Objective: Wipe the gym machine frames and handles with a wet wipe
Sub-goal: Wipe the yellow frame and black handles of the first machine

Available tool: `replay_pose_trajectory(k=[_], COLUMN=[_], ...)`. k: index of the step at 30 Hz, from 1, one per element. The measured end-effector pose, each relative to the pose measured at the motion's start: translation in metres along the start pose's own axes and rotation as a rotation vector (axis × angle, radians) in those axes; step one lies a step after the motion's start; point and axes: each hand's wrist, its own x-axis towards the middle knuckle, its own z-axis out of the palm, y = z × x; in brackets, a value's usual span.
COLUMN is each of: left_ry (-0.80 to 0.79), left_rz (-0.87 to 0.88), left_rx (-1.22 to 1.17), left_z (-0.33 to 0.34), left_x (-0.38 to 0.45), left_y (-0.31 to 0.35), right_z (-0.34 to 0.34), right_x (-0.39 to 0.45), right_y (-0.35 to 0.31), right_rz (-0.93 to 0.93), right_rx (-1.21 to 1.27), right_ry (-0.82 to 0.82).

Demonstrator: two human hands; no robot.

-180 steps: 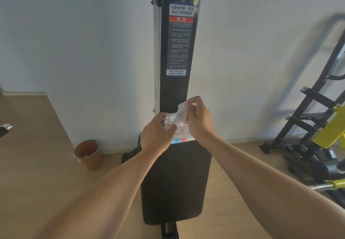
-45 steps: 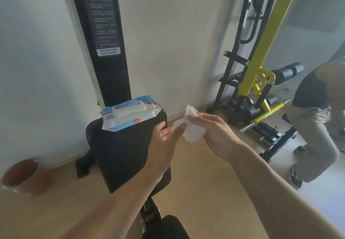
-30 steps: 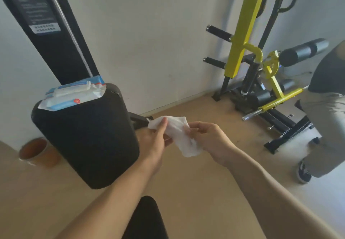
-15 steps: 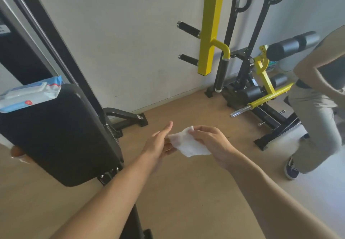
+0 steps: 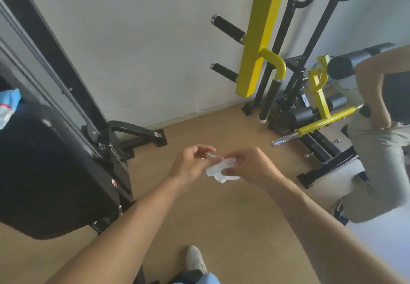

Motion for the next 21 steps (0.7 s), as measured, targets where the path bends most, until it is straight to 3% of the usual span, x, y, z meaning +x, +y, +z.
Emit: replay_pose_trajectory(k=[4,8,11,15,17,21], left_ry=[-0.004,0.053,0.035,-0.001,-0.004,0.087], left_rz=[0.011,0.024,0.06,0.196,0.245,0.322], left_rx=[0.071,0.152,0.147,0.163,0.135,0.106], left_z=[0.027,0.063,0.085,0.106,0.116,0.133], left_x=[0.06,0.107,0.129,0.147,0.155,0.161], left_y=[0.01,0.033,0.048,0.068,0.078,0.097], right_z=[-0.032,-0.073,-0.107,-0.147,-0.156,-0.163], right_x=[0.044,0.074,0.092,0.122,0.134,0.139], right_y=[0.013,0.039,0.063,0.061,0.049,0.048], right_rz=[0.108,0.216,0.293,0.256,0.137,-0.183], right_rx=[-0.05,0.16,0.4,0.508,0.568,0.742], right_ry=[0.106,0.203,0.435,0.719,0.679,0.399])
